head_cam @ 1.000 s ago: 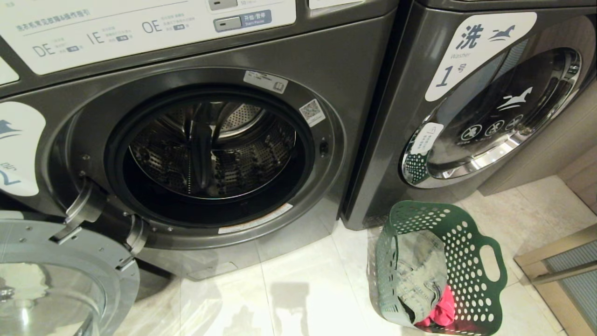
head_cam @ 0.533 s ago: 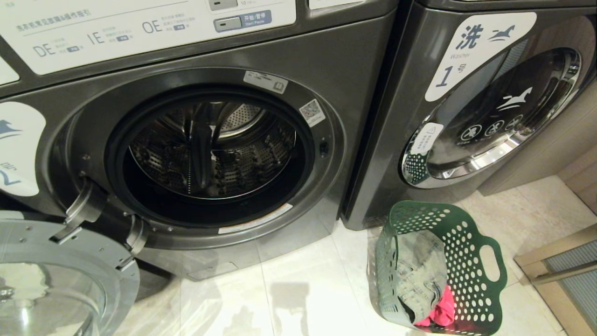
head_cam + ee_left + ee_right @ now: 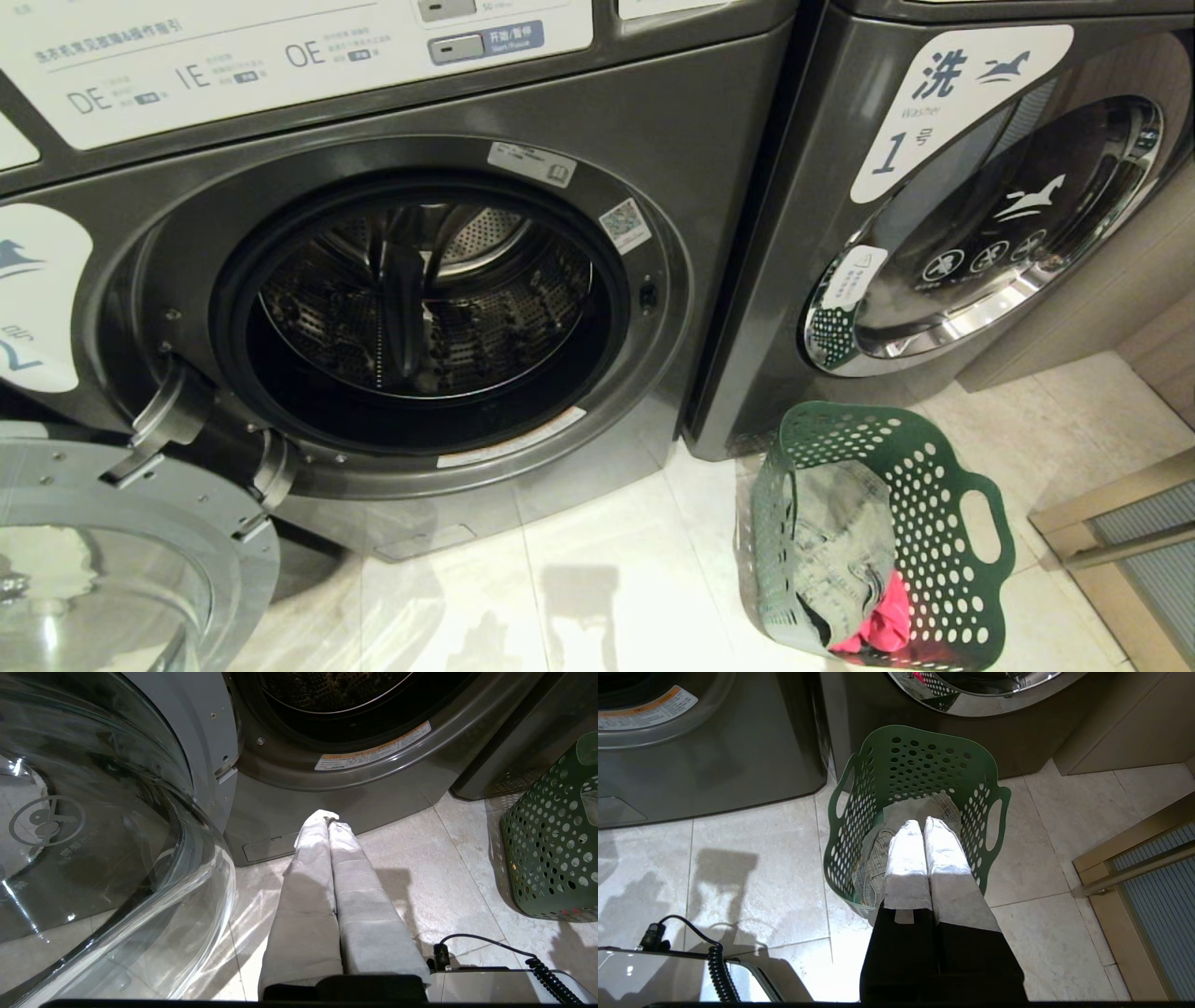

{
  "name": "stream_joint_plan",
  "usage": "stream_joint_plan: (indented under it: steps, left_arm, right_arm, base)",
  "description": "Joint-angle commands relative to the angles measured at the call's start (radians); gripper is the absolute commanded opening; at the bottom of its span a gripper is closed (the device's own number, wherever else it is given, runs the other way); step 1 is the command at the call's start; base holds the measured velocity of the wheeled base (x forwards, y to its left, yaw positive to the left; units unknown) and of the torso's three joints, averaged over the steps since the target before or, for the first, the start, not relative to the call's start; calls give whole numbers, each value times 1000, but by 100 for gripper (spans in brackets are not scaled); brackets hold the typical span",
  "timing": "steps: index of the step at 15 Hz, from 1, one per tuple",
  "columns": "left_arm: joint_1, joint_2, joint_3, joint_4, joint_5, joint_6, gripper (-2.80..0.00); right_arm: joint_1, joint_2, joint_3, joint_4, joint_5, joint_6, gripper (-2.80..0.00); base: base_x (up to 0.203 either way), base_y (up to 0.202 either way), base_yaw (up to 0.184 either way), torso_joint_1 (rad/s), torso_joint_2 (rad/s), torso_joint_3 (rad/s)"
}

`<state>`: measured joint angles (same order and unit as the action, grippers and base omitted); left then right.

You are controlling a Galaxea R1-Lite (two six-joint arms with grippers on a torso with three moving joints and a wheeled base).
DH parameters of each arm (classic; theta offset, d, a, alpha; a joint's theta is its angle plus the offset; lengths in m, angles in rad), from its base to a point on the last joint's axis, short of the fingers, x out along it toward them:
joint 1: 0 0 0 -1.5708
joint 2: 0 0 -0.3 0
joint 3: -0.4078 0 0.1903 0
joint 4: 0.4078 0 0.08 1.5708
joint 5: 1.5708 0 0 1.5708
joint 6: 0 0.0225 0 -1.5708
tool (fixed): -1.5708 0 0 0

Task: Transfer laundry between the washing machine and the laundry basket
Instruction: Close the washing machine door with the left hand

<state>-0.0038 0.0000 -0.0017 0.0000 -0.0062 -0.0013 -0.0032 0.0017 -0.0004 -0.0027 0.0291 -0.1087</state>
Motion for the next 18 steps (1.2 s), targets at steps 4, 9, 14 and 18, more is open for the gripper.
stream_joint_plan:
  steps: [4,9,14,18]
  left_arm:
    - [-1,0,0,0,0,0,-280]
    - [-1,2,0,-2,0,0,-280]
    - [-1,0,0,0,0,0,-280]
    - [-1,0,0,-1,0,0,-280]
  right_arm:
    - [0,0,0,3,-1,0,-280]
    - [0,0,0,3,-2,3,-280]
    - [1,0,0,2,-2,-2,-280]
    - [1,0,0,3,-3,3,-280]
  base:
    - [0,0,0,0,0,0]
    - [0,0,0,0,0,0]
    - [0,0,0,0,0,0]
    - [0,0,0,2,2,150]
